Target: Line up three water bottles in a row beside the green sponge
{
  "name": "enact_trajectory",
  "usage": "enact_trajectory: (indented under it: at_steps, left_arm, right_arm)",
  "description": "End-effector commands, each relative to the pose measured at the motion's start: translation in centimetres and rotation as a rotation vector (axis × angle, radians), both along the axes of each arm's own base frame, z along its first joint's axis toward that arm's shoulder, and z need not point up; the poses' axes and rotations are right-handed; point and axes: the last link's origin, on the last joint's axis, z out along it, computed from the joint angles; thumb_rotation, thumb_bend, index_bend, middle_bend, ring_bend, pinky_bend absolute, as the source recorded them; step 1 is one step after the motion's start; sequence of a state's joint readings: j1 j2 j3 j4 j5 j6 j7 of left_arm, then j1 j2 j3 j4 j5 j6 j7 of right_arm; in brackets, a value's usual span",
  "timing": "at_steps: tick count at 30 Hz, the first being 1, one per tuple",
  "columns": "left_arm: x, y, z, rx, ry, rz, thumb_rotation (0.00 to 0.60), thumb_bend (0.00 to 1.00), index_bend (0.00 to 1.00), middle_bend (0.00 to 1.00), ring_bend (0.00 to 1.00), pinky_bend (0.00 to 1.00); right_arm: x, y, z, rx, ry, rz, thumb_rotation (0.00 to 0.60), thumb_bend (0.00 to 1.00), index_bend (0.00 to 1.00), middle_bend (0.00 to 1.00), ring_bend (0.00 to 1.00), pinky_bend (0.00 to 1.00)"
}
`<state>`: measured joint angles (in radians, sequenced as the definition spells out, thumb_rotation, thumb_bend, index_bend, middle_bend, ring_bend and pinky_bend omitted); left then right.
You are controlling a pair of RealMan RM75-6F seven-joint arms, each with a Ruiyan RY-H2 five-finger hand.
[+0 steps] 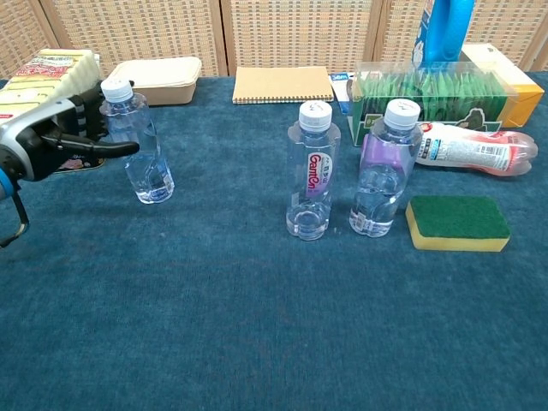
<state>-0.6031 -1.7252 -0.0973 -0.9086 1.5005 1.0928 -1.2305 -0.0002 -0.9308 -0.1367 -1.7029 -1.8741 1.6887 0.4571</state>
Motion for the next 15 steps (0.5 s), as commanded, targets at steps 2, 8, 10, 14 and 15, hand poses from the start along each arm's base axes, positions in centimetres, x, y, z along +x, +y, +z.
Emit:
enact_trajectory:
  at_steps: [2, 8, 10, 14, 15]
  left_arm:
    - [0.5, 0.2, -1.4, -0.019, -0.009, -0.001, 0.6, 0.17, 0.0, 0.0, 0.0, 0.04]
    - [1.3, 0.2, -2.6, -0.009, -0.016, -0.011, 0.6, 0.24, 0.0, 0.0, 0.0, 0.19]
    - [1.4, 0.3, -2.9, 0.004, -0.021, 0.001, 0.6, 0.28, 0.06, 0.05, 0.02, 0.26]
    - [1.6, 0.3, -3.3, 0.028, -0.014, 0.019, 0.6, 0.34, 0.31, 0.25, 0.13, 0.37]
    - [1.6, 0.3, -3.3, 0.039, -0.007, 0.021, 0.6, 0.36, 0.38, 0.29, 0.17, 0.4]
  right_arm:
    - [-0.1, -0.1, 0.0, 0.001, 0.0, -0.003, 0.6, 0.0, 0.05, 0.0, 0.0, 0.0]
    - [-0.1, -0.1, 0.1, -0.003, -0.004, -0.005, 0.6, 0.0, 0.05, 0.0, 0.0, 0.0]
    - [-0.1, -0.1, 0.1, -0.002, -0.004, -0.005, 0.6, 0.0, 0.05, 0.0, 0.0, 0.0]
    - [-0.1, -0.1, 0.1, 0.004, -0.005, -0.005, 0.6, 0.0, 0.05, 0.0, 0.0, 0.0]
    - [-0.2, -0.1, 0.1, 0.005, -0.006, -0.006, 0.6, 0.0, 0.05, 0.0, 0.0, 0.0]
